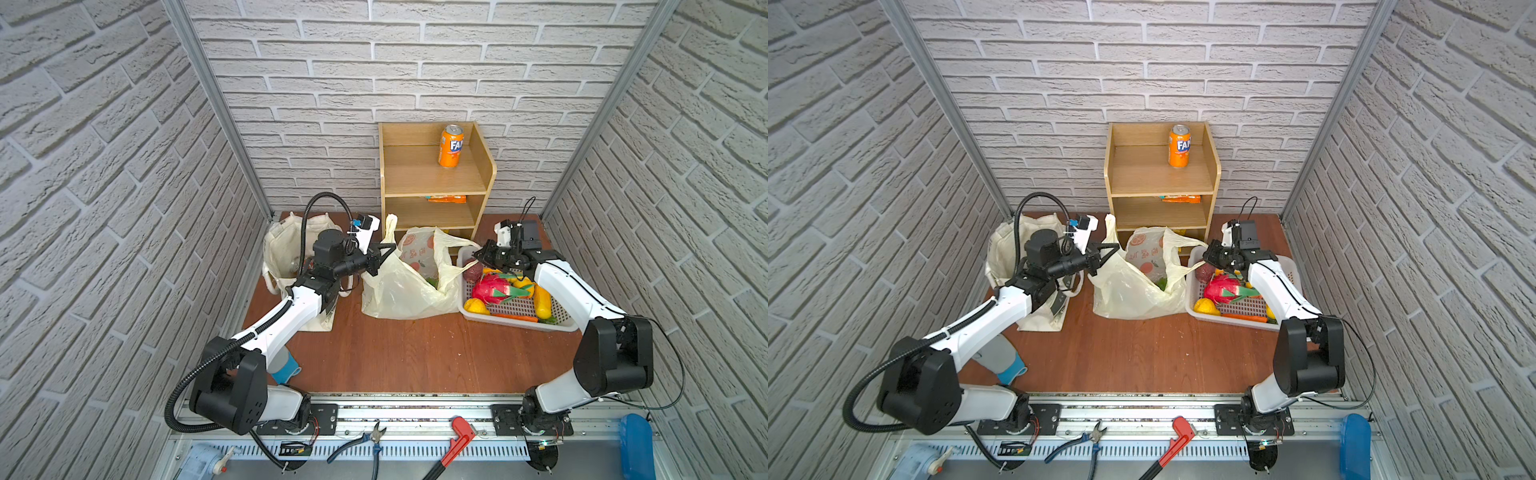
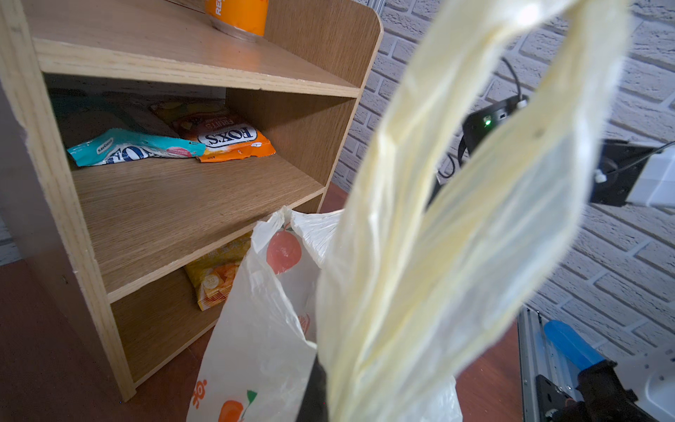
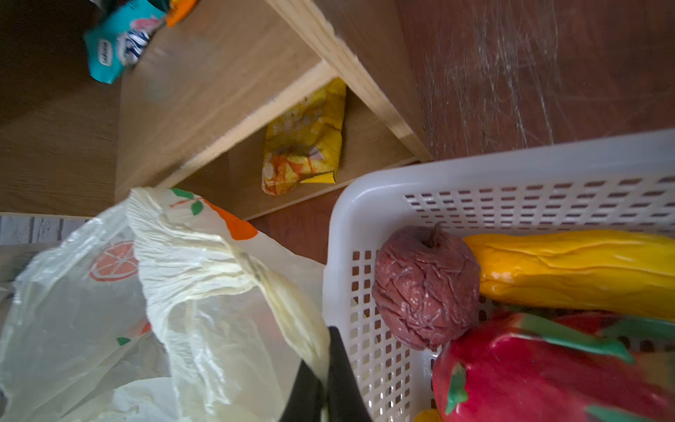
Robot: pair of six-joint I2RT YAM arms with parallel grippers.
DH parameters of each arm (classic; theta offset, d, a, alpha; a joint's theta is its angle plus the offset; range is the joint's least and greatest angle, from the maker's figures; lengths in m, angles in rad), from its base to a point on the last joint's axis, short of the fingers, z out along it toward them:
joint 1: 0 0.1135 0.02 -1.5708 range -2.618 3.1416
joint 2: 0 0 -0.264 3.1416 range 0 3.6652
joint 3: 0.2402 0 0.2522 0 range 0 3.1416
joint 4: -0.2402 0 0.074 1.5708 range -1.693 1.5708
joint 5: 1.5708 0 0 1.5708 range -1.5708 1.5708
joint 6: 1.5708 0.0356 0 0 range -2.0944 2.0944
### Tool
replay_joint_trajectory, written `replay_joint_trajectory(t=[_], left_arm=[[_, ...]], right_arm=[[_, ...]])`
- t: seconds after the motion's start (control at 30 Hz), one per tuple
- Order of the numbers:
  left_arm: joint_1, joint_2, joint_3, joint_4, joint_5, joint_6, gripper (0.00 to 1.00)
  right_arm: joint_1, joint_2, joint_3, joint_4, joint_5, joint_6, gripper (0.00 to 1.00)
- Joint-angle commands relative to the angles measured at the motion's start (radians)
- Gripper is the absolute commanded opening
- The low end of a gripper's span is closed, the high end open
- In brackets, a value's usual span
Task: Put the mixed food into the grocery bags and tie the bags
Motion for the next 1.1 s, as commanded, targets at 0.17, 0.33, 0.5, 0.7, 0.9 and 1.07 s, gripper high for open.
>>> replay_joint_trajectory(t=[0.17,0.33,0.5,0.7,0.9,1.07], left_arm=[[0.021,-0.013,0.007,0.001,-0.029,0.009,0.00],[0.033,0.005,0.034,0.001,-0.040,0.013,0.00],[0.037,0.024,0.071,-0.004,-0.050,0.033,0.00],[0.042,0.032,0.087,0.007,-0.046,0.049,0.00],[0.042,0.029,0.057,0.070,-0.064,0.031,0.00],[0.041,0.035,0.033,0.090,-0.063,0.016,0.00]], right_arm=[[0.026,-0.244,0.210,-0.077,0.041,-0.071,0.06],[0.075,-0.276,0.251,-0.125,0.080,-0.122,0.06],[0.124,-0.282,0.231,-0.120,0.086,-0.125,0.06],[0.218,-0.291,0.295,-0.152,0.155,-0.137,0.06],[0.294,-0.270,0.296,-0.157,0.246,-0.173,0.06],[0.326,-0.279,0.278,-0.122,0.285,-0.185,0.06]])
